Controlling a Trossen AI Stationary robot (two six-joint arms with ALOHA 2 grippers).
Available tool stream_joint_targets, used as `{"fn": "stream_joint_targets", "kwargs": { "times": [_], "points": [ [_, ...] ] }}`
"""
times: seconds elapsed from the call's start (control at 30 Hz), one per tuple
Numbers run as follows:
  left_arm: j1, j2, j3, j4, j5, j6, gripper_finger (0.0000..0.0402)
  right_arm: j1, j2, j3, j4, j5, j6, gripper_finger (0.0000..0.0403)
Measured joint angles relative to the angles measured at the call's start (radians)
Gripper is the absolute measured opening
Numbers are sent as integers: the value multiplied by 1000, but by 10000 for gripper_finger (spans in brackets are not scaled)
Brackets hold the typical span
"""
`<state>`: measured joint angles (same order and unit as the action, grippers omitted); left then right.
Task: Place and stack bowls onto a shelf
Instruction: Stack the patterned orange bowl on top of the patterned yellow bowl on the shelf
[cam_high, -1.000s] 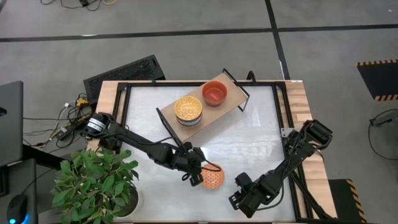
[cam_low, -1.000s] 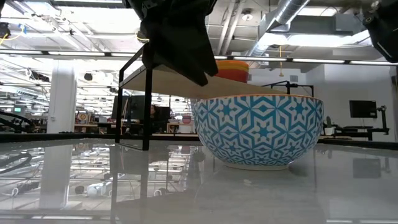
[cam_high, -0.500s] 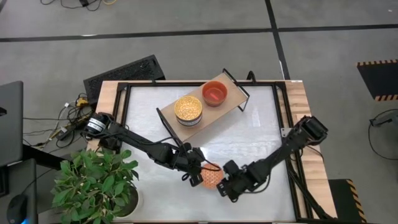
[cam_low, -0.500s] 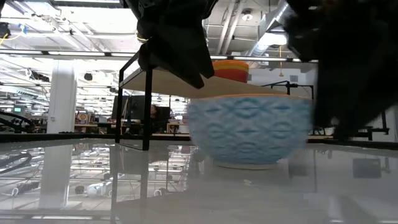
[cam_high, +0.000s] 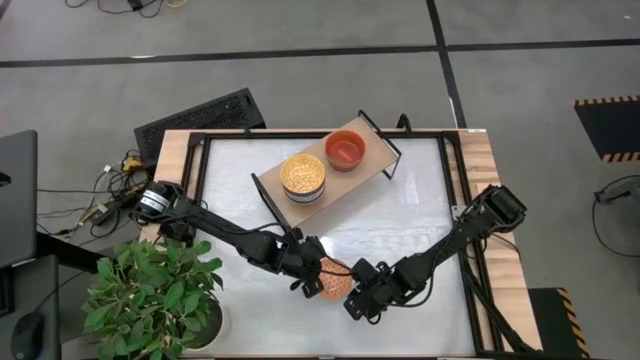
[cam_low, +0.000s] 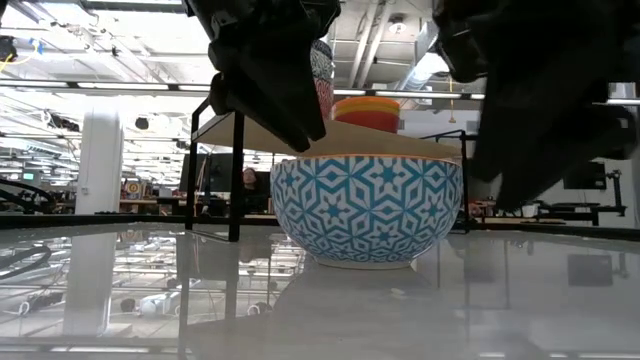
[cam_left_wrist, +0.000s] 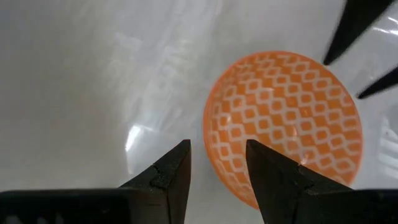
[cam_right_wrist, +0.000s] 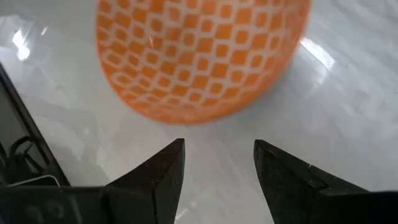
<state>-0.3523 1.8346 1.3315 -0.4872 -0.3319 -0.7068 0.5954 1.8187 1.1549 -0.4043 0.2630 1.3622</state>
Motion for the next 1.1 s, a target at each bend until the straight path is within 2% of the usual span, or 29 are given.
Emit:
{"fn": "stream_joint_targets", "kwargs": {
  "times": [0.27,0.43,0.77,0.87,1.0,1.1],
  "points": [
    [0,37,0,13,-38,-13,138,25,0,0,-9,-3,37,218],
    [-10,106,0,38,57,-54,138,27,0,0,-9,-2,52,218],
    [-19,132,0,32,76,-128,133,27,0,0,-6,-2,55,218],
    [-12,132,0,34,135,-137,106,27,0,0,-6,-2,54,218],
    [-14,132,0,30,157,-137,27,26,0,0,-5,-3,54,218],
    [-14,132,0,28,169,-145,11,26,0,0,3,-3,54,218]
  ]
}}
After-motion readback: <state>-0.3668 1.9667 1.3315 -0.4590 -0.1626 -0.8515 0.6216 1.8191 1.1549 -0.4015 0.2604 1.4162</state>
